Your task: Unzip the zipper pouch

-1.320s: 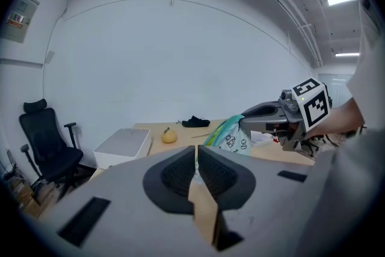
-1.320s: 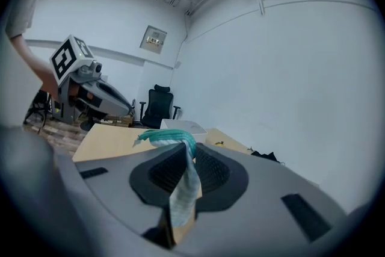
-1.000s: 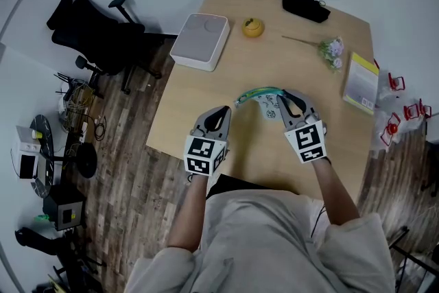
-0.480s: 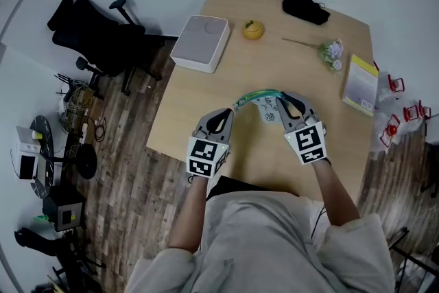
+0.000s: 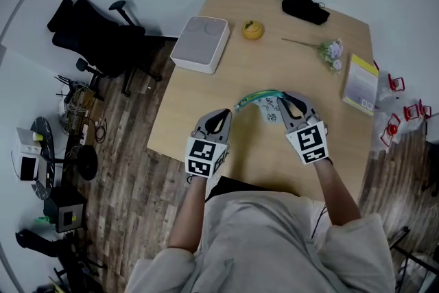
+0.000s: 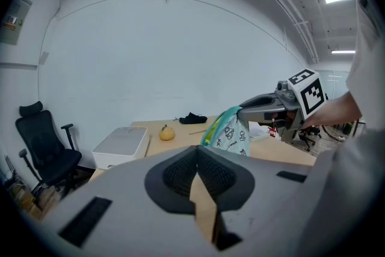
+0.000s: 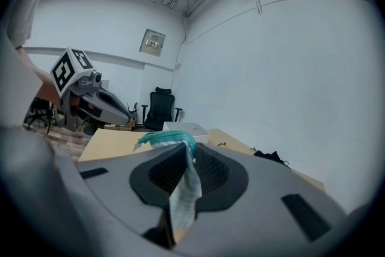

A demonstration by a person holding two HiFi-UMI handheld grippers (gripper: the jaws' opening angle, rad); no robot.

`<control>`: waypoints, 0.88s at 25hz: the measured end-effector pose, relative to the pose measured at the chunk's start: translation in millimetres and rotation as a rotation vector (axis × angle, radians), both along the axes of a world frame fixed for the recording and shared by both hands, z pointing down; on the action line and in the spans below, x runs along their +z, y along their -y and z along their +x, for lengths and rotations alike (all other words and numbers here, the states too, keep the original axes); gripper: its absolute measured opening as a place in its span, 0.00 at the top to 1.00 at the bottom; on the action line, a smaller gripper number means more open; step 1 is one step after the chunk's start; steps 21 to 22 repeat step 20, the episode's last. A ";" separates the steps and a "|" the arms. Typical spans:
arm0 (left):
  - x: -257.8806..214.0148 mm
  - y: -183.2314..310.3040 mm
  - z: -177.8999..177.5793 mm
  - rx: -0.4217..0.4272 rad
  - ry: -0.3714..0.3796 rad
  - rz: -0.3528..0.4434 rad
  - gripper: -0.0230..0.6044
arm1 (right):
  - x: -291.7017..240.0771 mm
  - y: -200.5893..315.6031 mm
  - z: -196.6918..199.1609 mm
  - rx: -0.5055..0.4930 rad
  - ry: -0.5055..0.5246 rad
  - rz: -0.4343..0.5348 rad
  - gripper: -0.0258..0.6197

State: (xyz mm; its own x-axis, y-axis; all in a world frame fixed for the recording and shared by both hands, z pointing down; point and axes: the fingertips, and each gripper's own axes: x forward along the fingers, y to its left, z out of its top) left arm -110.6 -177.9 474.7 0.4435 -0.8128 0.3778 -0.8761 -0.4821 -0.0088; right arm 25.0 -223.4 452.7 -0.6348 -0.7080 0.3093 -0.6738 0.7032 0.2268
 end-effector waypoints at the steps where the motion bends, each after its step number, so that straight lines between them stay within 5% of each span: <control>1: 0.0 0.2 -0.7 0.000 0.000 -0.001 0.93 | -0.5 -0.1 -0.3 -0.001 -0.001 0.000 0.88; 22: 4.0 -3.1 -6.6 0.012 -0.002 -0.011 0.93 | -9.8 2.4 3.6 0.032 0.028 0.011 0.88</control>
